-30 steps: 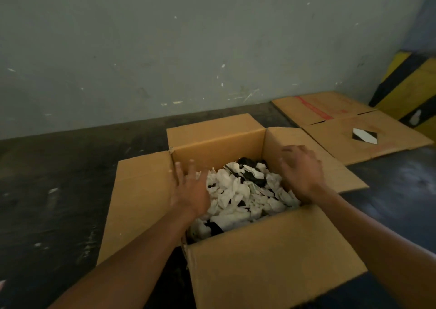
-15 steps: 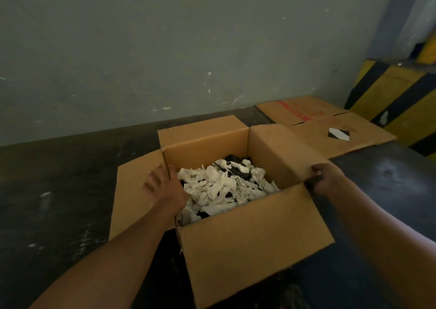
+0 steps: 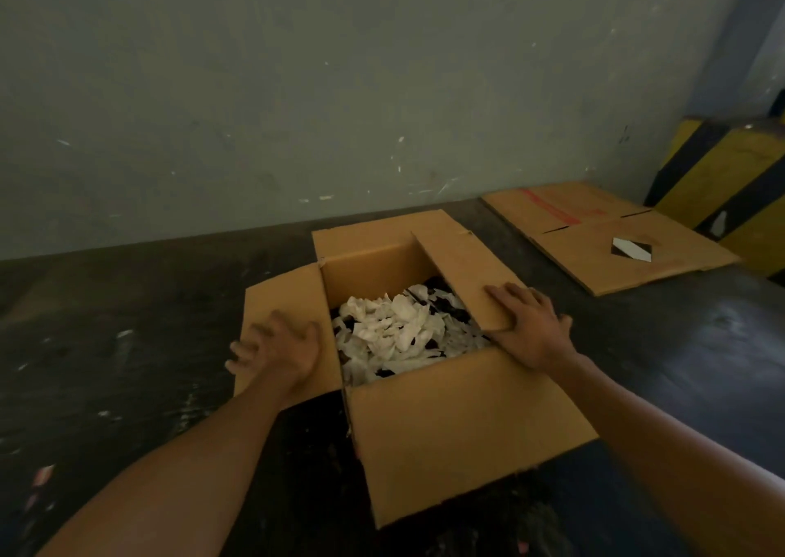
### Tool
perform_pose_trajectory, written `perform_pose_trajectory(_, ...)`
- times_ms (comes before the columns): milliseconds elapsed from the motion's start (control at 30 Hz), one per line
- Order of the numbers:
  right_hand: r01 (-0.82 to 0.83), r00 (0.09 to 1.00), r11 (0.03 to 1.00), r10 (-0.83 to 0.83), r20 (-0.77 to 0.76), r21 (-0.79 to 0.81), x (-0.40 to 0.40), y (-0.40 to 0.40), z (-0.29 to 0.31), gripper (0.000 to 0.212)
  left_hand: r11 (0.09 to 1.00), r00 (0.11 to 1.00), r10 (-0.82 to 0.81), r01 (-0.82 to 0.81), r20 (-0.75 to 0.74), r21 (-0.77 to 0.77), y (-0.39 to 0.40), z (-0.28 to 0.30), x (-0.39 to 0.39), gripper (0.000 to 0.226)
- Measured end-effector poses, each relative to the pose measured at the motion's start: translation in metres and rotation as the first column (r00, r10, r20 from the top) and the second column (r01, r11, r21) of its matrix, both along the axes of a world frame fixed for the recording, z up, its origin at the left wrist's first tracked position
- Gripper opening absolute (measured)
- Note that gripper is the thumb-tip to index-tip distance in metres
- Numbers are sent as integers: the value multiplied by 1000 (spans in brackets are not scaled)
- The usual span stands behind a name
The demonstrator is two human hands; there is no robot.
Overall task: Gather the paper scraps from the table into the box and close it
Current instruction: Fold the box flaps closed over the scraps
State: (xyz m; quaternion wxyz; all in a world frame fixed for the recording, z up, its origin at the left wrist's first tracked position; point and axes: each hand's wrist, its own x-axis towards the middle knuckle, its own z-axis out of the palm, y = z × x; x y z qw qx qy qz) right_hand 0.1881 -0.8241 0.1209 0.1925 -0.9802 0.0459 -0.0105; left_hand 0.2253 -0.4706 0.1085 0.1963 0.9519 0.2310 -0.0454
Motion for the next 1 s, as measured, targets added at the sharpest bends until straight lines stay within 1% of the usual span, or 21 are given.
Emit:
perform_pose_trajectory(67, -45, 998, 990, 41, -40, -132, -2, 4, 1, 84, 984, 985, 152, -158, -76, -84, 16, 0, -3, 88)
perform_pose_trajectory(100, -53, 997, 986, 44, -62, -157, -1, 5, 0, 90, 966, 974, 197, -213, -116, -146, 24, 1, -4, 91)
perform_pose_trajectory(133, -63, 995, 984, 48, -91, -169, -2, 7, 1, 97, 949, 966, 214, -240, -143, -203, 32, 2, -5, 92)
perform_pose_trajectory(200, -81, 988, 981, 56, -143, -175, -3, 11, 5, 107, 939, 968, 205, -236, -144, -251, 43, 10, -6, 85)
perform_pose_trajectory(300, -116, 975, 977, 77, -209, -179, -6, 17, 9, 111, 960, 981, 186, -192, -47, -202, 49, 34, -3, 72)
perform_pose_trajectory(400, -129, 965, 970, 74, -252, -207, -11, 31, 10, 106, 986, 985, 158, -153, 68, -72, 49, 68, 0, 59)
perform_pose_trajectory(467, -122, 968, 967, 67, -240, -222, -13, 46, 8, 102, 994, 986, 110, -112, 123, 14, 50, 88, 4, 54)
perform_pose_trajectory(567, -110, 975, 966, 59, -214, -234, -15, 65, 6, 101, 992, 985, 17, -37, 173, 117, 49, 113, 10, 48)
perform_pose_trajectory(667, -103, 974, 966, 49, -221, -237, -15, 81, 6, 99, 987, 981, -74, 46, 182, 155, 38, 138, 11, 39)
perform_pose_trajectory(733, -98, 974, 969, 47, -223, -225, -16, 93, 7, 99, 979, 969, -179, 159, 170, 126, 27, 151, 11, 31)
perform_pose_trajectory(800, -101, 975, 971, 54, -214, -216, -17, 104, 6, 96, 953, 941, -302, 302, 150, 23, 13, 155, 7, 26)
perform_pose_trajectory(867, -103, 976, 972, 57, -213, -213, -19, 116, 7, 91, 900, 900, -416, 429, 131, -84, -1, 147, 1, 35)
perform_pose_trajectory(900, -109, 975, 971, 62, -215, -211, -21, 122, 7, 88, 870, 875, -474, 483, 99, -105, -5, 139, -2, 41)
perform_pose_trajectory(933, -122, 974, 971, 76, -215, -208, -23, 126, 8, 86, 842, 849, -526, 529, 60, -105, -7, 129, -5, 45)
perform_pose_trajectory(1000, -147, 972, 970, 106, -207, -192, -27, 130, 11, 80, 800, 798, -600, 596, -65, -71, -1, 105, -10, 46)
